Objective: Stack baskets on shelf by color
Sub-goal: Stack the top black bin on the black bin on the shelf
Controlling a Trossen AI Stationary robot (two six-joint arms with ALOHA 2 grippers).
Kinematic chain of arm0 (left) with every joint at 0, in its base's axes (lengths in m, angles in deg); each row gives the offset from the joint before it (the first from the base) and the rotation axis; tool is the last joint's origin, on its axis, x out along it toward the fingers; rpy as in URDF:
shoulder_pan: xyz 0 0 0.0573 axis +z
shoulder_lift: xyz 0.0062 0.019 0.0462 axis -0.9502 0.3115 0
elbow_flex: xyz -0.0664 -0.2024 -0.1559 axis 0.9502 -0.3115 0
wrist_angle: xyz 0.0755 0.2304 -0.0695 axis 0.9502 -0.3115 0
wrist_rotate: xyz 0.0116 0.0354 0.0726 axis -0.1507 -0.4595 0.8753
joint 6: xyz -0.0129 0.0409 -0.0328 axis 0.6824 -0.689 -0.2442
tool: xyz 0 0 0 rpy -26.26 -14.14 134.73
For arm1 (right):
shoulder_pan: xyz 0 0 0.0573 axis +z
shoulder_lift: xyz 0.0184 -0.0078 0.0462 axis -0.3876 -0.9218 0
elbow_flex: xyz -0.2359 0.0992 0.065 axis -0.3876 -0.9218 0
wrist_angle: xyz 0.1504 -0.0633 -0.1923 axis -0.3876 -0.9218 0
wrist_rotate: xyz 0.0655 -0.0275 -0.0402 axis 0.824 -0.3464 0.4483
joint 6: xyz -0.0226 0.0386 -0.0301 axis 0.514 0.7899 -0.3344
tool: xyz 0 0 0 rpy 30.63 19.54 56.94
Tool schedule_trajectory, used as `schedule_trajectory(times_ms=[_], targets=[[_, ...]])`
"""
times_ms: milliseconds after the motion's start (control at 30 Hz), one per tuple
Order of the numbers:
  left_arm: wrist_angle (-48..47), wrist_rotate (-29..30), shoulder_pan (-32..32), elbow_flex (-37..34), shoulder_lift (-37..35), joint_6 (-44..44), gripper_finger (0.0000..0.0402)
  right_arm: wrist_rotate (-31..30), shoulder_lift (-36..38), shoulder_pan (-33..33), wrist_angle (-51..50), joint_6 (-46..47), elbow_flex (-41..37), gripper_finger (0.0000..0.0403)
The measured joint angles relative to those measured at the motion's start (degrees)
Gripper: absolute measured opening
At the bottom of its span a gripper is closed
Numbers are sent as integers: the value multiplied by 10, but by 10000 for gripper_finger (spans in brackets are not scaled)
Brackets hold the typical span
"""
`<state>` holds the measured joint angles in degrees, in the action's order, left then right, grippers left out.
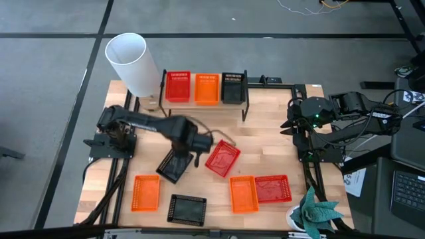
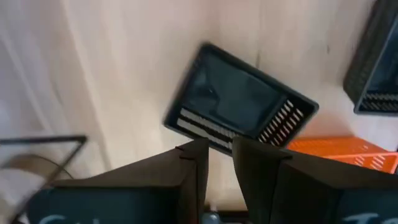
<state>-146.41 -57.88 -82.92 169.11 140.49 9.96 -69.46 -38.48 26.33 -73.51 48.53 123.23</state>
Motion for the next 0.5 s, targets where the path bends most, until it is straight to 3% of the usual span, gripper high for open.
schedule_trajectory(times_ms=[500], targets=[[26,2,-190,-131,0,186,66,0,0,0,11,60,-1,116]])
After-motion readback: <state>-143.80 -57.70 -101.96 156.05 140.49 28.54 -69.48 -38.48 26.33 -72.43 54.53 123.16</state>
